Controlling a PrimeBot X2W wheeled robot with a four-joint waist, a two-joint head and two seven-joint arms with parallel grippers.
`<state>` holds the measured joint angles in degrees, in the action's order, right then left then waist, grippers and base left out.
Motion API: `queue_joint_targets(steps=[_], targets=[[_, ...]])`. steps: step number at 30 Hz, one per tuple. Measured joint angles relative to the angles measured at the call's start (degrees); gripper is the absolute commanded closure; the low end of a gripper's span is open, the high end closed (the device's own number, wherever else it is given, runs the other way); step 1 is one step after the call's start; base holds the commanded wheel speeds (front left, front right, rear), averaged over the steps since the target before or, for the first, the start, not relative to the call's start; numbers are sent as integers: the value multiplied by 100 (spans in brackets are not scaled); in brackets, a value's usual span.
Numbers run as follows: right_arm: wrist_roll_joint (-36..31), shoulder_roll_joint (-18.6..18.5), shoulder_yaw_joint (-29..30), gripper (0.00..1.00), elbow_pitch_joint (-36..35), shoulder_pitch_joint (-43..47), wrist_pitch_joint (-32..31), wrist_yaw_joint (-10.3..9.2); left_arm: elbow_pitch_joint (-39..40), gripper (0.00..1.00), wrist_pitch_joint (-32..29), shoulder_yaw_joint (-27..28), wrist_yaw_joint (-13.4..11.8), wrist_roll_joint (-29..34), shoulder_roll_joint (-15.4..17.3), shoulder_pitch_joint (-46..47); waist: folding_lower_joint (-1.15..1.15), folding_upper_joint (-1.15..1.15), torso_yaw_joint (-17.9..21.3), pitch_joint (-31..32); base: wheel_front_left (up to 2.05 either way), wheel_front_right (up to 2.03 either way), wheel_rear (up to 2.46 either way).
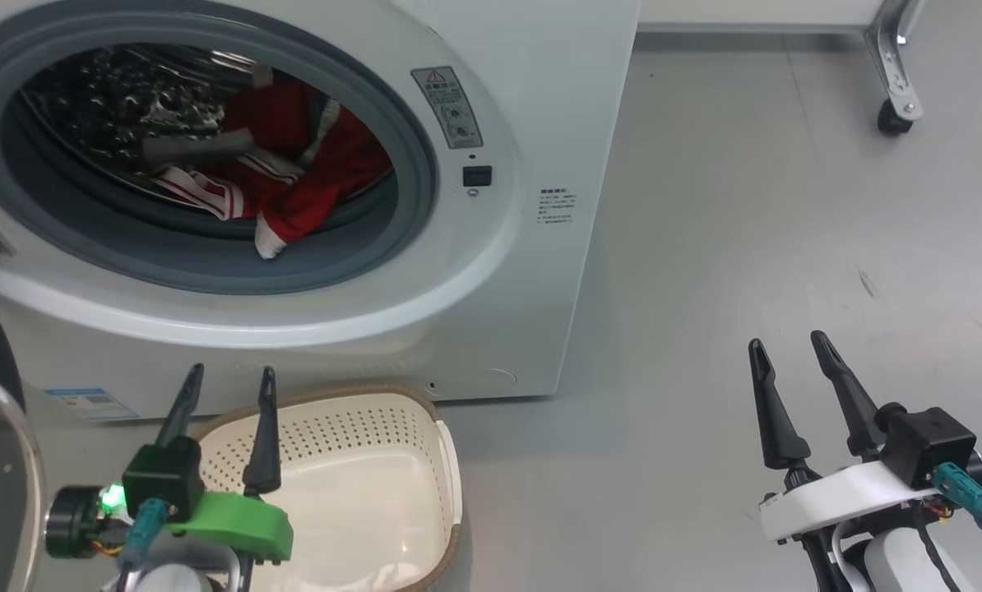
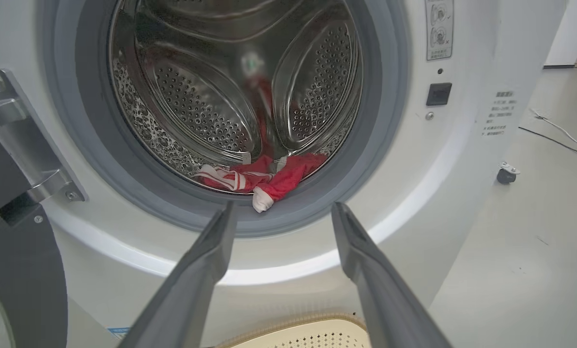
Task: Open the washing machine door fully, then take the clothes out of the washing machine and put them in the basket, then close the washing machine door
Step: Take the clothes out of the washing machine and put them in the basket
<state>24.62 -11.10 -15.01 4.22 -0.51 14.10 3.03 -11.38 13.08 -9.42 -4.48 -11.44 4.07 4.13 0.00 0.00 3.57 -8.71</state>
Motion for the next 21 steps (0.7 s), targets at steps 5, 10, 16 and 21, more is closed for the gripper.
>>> queue_joint_targets(steps=[5,10,16,21], targets=[[1,3,-51,0,-25,-151,0,65,-131,0,-248,282,-89,-12,58,392,0,0,224,-346,0,0,0],[10,40,-58,0,-20,-338,0,104,-269,0,-530,573,-134,43,267,927,1,0,537,-645,0,0,0],[58,79,-65,0,-1,-481,0,163,-439,0,-1001,844,-178,235,582,1779,1,0,884,-1033,0,0,0],[103,152,-68,0,31,-699,0,218,-751,0,-1480,1016,-187,399,780,2399,1,0,1145,-1344,0,0,0]])
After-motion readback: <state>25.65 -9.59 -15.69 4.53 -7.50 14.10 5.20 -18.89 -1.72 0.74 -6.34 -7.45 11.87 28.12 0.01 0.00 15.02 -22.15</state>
